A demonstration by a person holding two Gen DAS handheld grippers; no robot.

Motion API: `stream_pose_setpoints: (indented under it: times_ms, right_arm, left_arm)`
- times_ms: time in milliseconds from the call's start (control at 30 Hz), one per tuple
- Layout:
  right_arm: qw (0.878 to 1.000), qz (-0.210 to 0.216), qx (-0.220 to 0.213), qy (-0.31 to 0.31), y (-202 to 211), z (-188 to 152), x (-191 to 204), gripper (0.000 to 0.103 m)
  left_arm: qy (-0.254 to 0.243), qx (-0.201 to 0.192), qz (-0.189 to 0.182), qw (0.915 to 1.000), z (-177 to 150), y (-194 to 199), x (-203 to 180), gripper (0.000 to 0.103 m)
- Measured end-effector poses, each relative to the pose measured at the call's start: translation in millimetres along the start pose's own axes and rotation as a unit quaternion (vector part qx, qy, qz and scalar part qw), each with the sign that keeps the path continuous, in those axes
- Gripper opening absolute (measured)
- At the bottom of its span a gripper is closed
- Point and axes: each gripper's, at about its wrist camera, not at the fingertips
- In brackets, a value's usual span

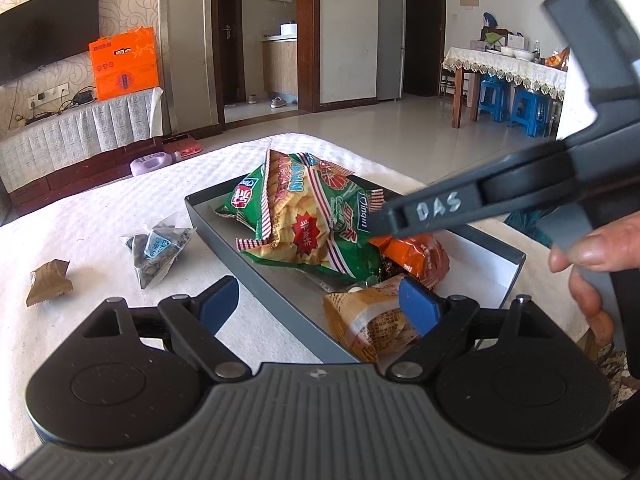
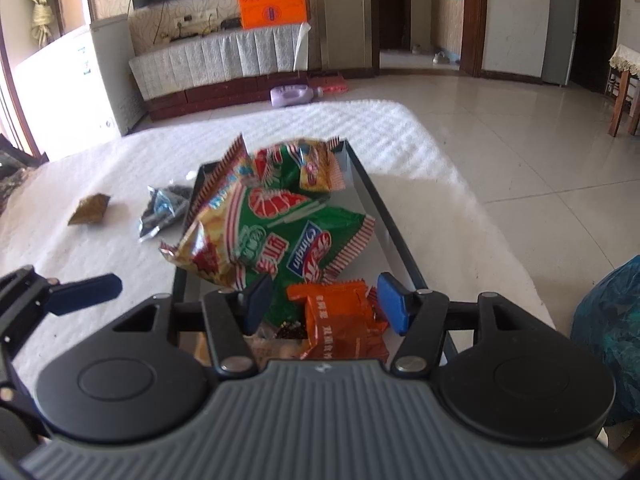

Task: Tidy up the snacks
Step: 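Move both tools away from the box back toward the bed, then grasp the brown pastry packet with the left tool while the right tool approaches the clear seed bag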

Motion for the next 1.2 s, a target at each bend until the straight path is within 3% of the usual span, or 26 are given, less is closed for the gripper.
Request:
stream_pose_setpoints:
  times_ms: [133,400,667,867,1033,1200]
  right_arm:
    - [0.999,0.016,-0.032,0.011,10.8,2.5,10.0,0.061]
    - [0.997,0.046,-0.047,0.046,13.4,5.0,31.0,0.061]
    - [0.989,0.103,-0.077,0.065,16.9,7.1,66.5,0.061]
    - [0.985,0.132,-0.072,0.086,-0.1,14.4,104.5,0.061]
    - [0.985,0.146,-0.055,0.077,-24.2,23.4,126.4,0.061]
    - [0.987,0.132,-0.035,0.085,-48.6,28.5,144.6,0.061]
  left_arm:
    - [0.005,0.000,0.002,1.0000,0.3,-0.7,2.8,0.090]
    - [0.012,0.000,0.011,0.9999,-0.9,1.5,9.1,0.091]
    - [0.039,0.008,0.045,0.9982,-6.4,5.8,33.7,0.091]
    - [0.077,0.014,0.092,0.9926,-15.2,16.1,81.5,0.092]
    - [0.119,0.030,0.153,0.9806,-22.5,17.1,135.7,0.092]
    - [0.119,0.028,0.204,0.9714,-21.2,17.1,185.3,0.092]
Point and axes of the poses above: each gripper's, at about its wrist camera, not at the fingertips, and y roughly against the way its jaws point, x to its left, z to its top, and after that the axes turned 7 degrees about x, right-handed
